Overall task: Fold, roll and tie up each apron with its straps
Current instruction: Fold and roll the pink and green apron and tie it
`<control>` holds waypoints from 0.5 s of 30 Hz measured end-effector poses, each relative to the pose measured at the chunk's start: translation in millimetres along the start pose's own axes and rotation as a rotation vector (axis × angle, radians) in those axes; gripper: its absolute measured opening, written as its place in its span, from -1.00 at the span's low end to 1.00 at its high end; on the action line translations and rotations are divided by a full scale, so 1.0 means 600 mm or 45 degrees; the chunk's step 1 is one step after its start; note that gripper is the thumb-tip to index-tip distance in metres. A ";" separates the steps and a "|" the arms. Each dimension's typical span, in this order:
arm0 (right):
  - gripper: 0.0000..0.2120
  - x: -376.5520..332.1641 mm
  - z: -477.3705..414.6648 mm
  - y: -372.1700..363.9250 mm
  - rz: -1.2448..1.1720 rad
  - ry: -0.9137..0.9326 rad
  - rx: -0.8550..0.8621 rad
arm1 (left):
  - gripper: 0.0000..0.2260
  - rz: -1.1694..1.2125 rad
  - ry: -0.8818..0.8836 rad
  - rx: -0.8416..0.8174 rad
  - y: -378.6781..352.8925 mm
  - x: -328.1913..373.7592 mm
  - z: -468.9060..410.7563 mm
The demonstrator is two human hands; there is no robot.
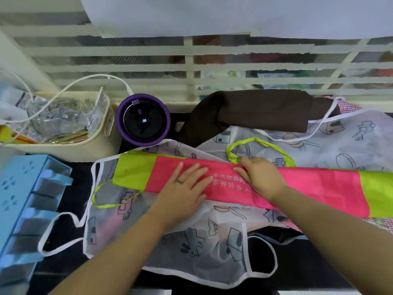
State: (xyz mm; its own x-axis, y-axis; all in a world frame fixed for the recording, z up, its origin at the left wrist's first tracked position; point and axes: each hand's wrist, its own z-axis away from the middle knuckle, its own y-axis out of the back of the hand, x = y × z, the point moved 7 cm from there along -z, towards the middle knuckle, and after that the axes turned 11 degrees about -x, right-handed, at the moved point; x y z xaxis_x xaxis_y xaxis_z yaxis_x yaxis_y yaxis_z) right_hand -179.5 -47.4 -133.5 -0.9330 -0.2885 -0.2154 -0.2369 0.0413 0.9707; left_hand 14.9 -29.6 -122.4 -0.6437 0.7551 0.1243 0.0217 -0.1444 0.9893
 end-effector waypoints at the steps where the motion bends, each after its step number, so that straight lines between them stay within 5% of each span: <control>1: -0.60 0.001 0.001 -0.001 -0.019 -0.010 0.002 | -0.56 0.005 -0.029 -0.079 -0.019 0.007 -0.003; 7: -0.64 -0.001 0.007 -0.001 -0.030 -0.036 0.028 | -0.39 -0.022 0.065 -0.389 -0.095 -0.055 0.009; 15: -0.84 -0.014 0.033 0.023 0.103 -0.129 0.192 | -0.38 -0.053 0.224 -0.299 -0.060 -0.062 0.009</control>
State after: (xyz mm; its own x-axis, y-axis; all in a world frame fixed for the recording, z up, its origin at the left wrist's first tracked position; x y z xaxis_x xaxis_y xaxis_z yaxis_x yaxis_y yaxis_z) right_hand -180.6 -25.4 -120.1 -0.9712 -0.1811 -0.1546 -0.1911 0.2058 0.9598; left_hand 42.3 -48.8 -162.1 -0.7633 0.6442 0.0487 -0.1719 -0.2753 0.9459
